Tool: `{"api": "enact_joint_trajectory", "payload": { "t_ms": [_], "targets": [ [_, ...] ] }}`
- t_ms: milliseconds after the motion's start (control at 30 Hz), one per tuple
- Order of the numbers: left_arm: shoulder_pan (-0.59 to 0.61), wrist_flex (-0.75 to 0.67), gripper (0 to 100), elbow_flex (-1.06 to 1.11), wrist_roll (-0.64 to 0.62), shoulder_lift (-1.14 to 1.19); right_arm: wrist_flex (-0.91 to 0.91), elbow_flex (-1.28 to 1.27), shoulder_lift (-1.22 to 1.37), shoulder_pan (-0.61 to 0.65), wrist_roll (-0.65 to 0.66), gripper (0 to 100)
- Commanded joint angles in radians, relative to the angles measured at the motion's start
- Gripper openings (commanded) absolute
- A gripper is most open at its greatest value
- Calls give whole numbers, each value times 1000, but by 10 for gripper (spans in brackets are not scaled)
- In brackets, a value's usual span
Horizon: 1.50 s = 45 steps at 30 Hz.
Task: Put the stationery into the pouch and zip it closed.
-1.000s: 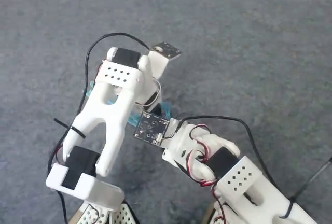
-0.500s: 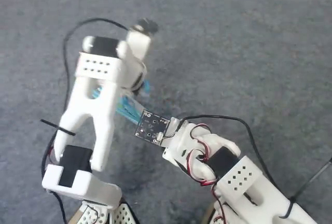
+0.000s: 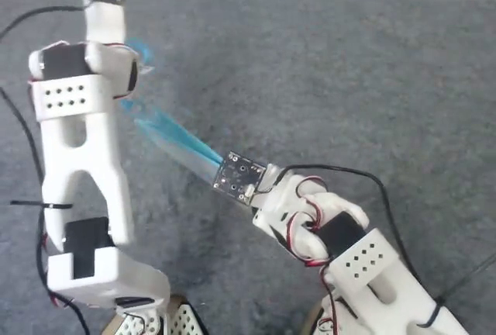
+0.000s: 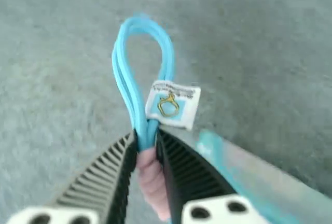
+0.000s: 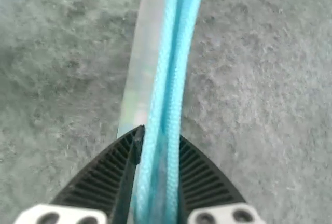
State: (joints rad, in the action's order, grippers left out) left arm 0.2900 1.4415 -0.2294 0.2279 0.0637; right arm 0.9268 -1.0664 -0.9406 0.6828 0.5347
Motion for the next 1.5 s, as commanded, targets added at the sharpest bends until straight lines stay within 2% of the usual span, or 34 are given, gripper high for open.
{"api": "enact_joint_trajectory", "payload": {
  "t_ms": [0,100,400,633,767,867,1000,1133,1267,1367,1467],
  "targets": [
    [55,-123,13,35,-14,-9,71,43,16,-41,49,7],
    [64,-189,13,119,-14,-9,110,52,16,-70,72,7],
    [64,-485,13,417,-46,-9,143,54,16,-294,170,7],
    [40,-505,13,510,-49,-9,148,54,15,-406,206,7],
    [8,-563,13,604,-49,-9,148,55,15,-424,215,7],
    [-29,-615,13,671,-54,-14,148,61,15,-390,209,7],
    [-75,-603,13,671,-112,-21,216,167,15,-277,98,21],
    [-109,-557,13,641,-129,-20,311,331,25,-134,20,141],
    [-135,-555,13,641,-143,-21,315,382,28,13,-9,236],
    [-140,-555,13,644,-144,-21,289,384,77,79,-14,215],
    [-138,-554,13,645,-146,-21,236,394,179,82,-17,188]
  ]
}}
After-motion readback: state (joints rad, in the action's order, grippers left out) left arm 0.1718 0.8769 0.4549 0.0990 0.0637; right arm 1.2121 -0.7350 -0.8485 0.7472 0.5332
